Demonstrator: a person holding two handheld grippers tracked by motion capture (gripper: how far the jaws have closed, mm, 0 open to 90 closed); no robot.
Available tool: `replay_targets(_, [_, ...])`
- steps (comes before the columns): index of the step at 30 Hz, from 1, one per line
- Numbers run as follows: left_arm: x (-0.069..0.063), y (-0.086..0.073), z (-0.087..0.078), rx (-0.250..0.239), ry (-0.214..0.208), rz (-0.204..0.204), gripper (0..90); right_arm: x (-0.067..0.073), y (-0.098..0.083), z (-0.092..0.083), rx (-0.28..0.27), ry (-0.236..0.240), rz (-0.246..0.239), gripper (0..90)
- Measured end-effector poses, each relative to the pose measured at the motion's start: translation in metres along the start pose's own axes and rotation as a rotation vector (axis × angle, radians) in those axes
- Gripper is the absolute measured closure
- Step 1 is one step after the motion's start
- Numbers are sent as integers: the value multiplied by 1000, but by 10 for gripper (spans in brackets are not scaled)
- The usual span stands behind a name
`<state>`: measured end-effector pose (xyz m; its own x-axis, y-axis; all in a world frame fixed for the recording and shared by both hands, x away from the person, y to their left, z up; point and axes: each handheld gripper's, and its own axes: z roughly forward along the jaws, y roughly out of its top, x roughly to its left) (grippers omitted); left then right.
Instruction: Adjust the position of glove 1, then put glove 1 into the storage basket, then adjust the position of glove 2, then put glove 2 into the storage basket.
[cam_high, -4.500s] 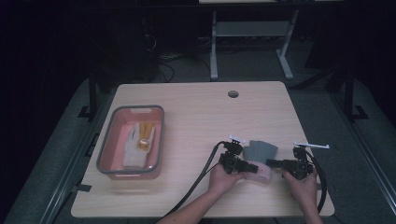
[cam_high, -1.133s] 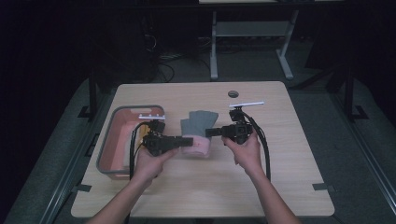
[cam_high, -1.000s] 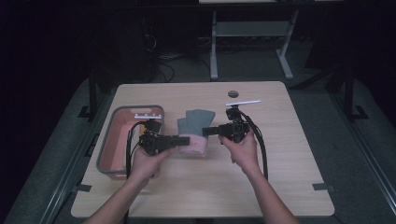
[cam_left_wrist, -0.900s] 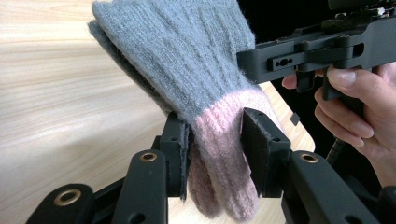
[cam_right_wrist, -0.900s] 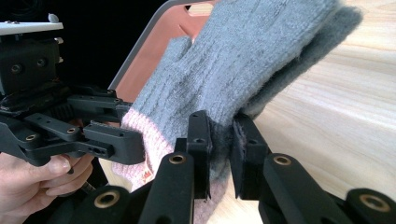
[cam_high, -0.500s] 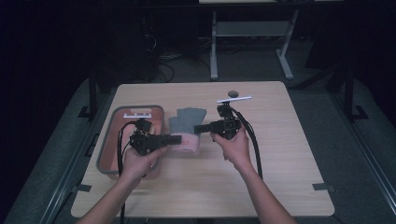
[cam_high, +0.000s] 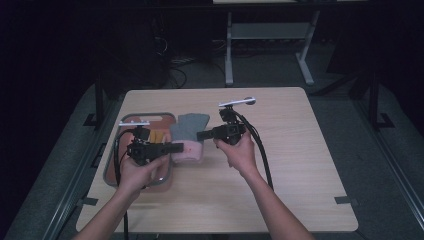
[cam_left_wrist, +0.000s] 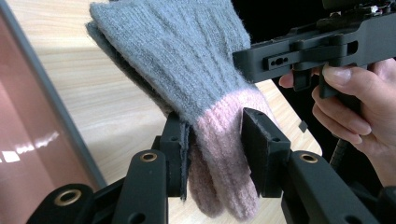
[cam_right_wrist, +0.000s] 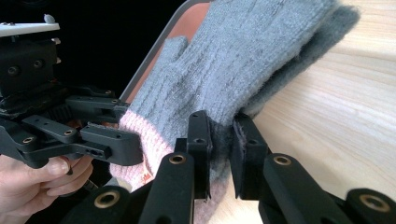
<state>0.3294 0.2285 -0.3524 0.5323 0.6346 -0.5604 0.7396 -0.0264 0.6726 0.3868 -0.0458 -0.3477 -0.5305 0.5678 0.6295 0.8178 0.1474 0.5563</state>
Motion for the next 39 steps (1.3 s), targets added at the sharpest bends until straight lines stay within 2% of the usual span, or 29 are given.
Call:
replay_targets(8, [5,1,-13,-20,19,-9,627,10,11,12,14,12,-18,792])
replay_targets(17, [9,1,-26,-24,35,-2,627,17,15,23,19,23,-25,792])
replay_targets(23, [10,1,-31,-26,41,-2,627,22,17,27,23,23,-38,792])
replay_targets(39, [16,2,-41,-25,56,0,627,26,21,38,33,38,-33,792])
